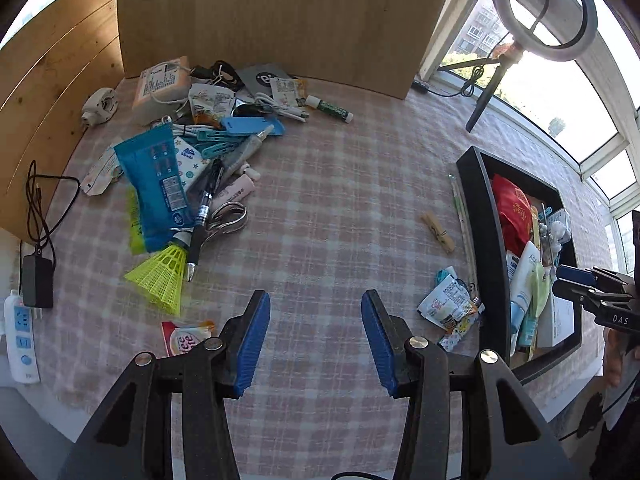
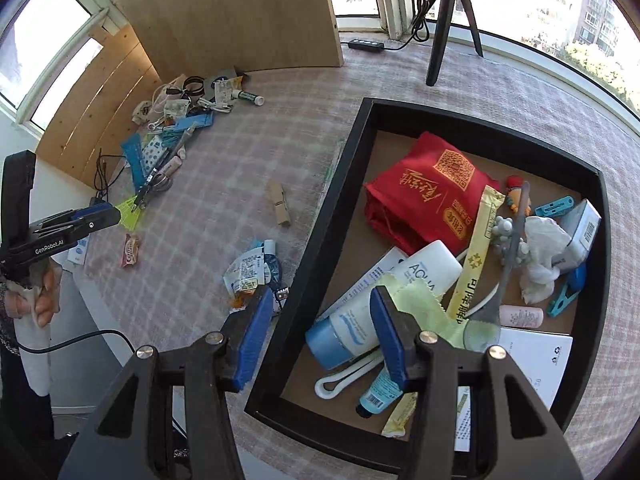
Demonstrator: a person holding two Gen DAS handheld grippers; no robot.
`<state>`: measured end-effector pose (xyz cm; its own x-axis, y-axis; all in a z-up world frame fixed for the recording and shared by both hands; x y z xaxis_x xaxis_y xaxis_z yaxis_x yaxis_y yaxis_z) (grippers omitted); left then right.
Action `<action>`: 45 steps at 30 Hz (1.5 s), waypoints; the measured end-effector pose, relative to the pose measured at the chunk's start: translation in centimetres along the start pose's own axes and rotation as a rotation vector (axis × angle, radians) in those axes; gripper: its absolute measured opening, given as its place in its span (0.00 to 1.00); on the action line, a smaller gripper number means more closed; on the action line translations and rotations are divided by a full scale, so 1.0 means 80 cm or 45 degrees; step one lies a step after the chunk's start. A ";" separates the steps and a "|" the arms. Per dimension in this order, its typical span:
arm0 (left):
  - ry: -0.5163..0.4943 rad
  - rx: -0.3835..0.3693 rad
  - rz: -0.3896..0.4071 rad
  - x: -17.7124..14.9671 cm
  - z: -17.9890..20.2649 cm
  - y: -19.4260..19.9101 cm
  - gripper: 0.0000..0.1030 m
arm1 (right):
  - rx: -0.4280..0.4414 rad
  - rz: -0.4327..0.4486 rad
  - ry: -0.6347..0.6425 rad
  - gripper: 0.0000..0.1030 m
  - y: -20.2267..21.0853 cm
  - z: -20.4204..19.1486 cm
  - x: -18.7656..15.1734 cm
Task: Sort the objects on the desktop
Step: 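Grasp the Coffee-mate sachet with the left tool while the right tool grasps the white printed tube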
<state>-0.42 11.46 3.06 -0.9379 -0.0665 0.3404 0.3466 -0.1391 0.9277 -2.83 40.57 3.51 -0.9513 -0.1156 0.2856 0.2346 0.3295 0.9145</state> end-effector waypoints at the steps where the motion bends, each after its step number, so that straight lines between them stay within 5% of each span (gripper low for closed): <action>1: 0.026 0.007 -0.006 -0.007 -0.018 0.001 0.44 | 0.003 -0.015 0.009 0.48 -0.008 -0.012 -0.002; 8: 0.118 0.050 -0.097 -0.053 -0.099 -0.022 0.46 | -0.035 -0.130 0.109 0.49 -0.064 -0.086 -0.015; 11: 0.150 0.049 -0.134 -0.069 -0.111 -0.039 0.58 | -0.067 -0.189 0.134 0.49 -0.091 -0.101 -0.014; 21: 0.168 0.008 -0.200 -0.087 -0.104 -0.079 0.62 | -0.139 -0.330 0.059 0.51 -0.146 -0.087 0.006; 36: 0.155 0.065 -0.248 -0.099 -0.105 -0.104 0.67 | -0.158 -0.396 0.126 0.51 -0.168 -0.110 -0.021; 40: 0.146 0.080 -0.253 -0.102 -0.102 -0.105 0.67 | -0.194 -0.430 0.164 0.51 -0.183 -0.117 -0.033; 45: 0.132 0.125 -0.227 -0.109 -0.101 -0.100 0.51 | -0.248 -0.392 0.206 0.55 -0.192 -0.127 -0.033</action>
<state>5.11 5.17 -8.58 -0.9761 -0.1509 0.1566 0.1673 -0.0615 0.9840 -1.85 26.27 -8.37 -0.9429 -0.3326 0.0171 -0.0081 0.0744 0.9972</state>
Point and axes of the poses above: each gripper's, at about its wrist camera, not at the fingertips, and y roughly against the way its jaws point, z to its right, x to its top, the point moved 10 cm from there along -y, roughly the way its jaws point, and after that the axes turned 4 degrees about -y, right-handed, at the moved point
